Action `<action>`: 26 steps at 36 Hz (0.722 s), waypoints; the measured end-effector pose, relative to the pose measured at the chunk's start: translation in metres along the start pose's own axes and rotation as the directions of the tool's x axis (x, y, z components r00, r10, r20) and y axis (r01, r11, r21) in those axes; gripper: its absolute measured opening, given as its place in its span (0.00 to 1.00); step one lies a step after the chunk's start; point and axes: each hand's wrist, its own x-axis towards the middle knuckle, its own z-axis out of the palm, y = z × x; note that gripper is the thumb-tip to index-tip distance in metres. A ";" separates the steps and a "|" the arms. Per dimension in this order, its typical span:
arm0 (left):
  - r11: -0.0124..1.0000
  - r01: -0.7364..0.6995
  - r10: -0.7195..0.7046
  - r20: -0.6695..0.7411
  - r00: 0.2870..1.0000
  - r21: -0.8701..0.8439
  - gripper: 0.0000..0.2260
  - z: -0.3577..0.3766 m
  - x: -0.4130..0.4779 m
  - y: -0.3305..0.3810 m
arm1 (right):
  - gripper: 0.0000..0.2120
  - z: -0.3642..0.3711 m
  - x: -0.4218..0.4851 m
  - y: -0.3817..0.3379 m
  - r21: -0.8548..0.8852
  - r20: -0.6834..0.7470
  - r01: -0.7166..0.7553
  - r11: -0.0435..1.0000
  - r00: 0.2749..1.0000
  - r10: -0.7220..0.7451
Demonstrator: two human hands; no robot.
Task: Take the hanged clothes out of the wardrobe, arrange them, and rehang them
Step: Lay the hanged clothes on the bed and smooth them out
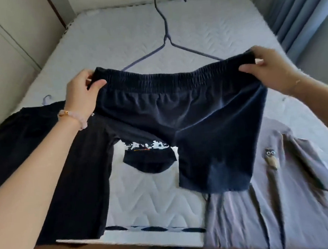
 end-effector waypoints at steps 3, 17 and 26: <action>1.000 -0.014 0.013 -0.061 0.998 -0.024 0.02 -0.034 -0.023 0.031 | 0.09 -0.041 -0.029 -0.035 -0.012 -0.067 0.063 0.998 0.996 -0.064; 0.989 -0.148 0.145 -0.254 0.956 0.007 0.13 -0.156 -0.084 0.134 | 0.13 -0.148 -0.112 -0.137 -0.120 -0.145 0.244 0.962 0.954 -0.261; 0.997 -0.049 0.051 0.037 0.998 -0.060 0.05 -0.205 -0.112 0.101 | 0.14 -0.146 -0.134 -0.159 0.020 0.160 0.172 0.985 0.972 -0.173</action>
